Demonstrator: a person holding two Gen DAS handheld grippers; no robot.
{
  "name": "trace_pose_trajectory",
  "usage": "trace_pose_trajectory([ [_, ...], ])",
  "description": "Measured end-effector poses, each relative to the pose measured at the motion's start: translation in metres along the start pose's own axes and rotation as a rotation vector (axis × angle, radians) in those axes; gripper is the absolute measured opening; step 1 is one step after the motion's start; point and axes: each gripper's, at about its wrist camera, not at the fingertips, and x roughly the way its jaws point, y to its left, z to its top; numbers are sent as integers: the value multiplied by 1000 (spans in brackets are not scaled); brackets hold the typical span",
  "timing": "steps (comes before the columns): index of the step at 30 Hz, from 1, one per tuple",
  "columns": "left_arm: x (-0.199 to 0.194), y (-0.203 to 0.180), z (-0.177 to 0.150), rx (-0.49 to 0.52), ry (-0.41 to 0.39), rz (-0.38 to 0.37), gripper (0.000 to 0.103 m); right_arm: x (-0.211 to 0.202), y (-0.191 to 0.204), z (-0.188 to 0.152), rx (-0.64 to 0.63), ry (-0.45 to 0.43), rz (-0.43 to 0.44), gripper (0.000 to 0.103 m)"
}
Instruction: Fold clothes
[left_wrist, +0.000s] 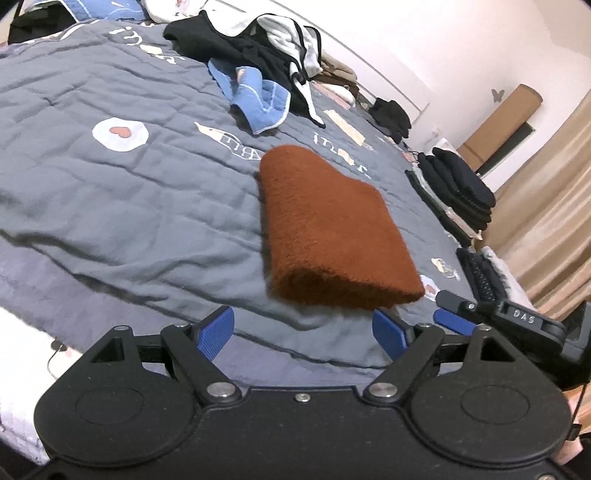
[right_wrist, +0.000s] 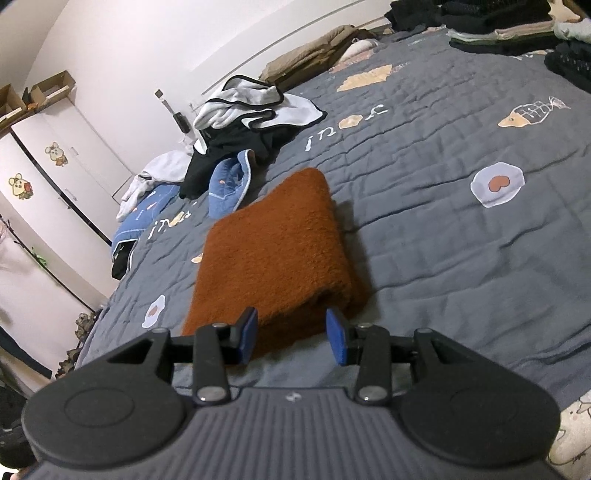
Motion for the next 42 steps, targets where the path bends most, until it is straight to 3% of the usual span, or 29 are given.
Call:
trace_pose_trajectory([
  [19, -8, -27, -10, 133, -99, 28, 81, -12, 19, -5, -51, -43, -9, 40],
  [31, 6, -51, -19, 249, -89, 49, 81, -10, 28, 5, -85, -18, -9, 41],
  [36, 9, -59, -20, 243, -95, 46, 81, -7, 18, 16, -51, -24, -42, 41],
  [42, 6, -74, -26, 250, -115, 23, 81, -18, 12, 24, -98, -62, -69, 41],
])
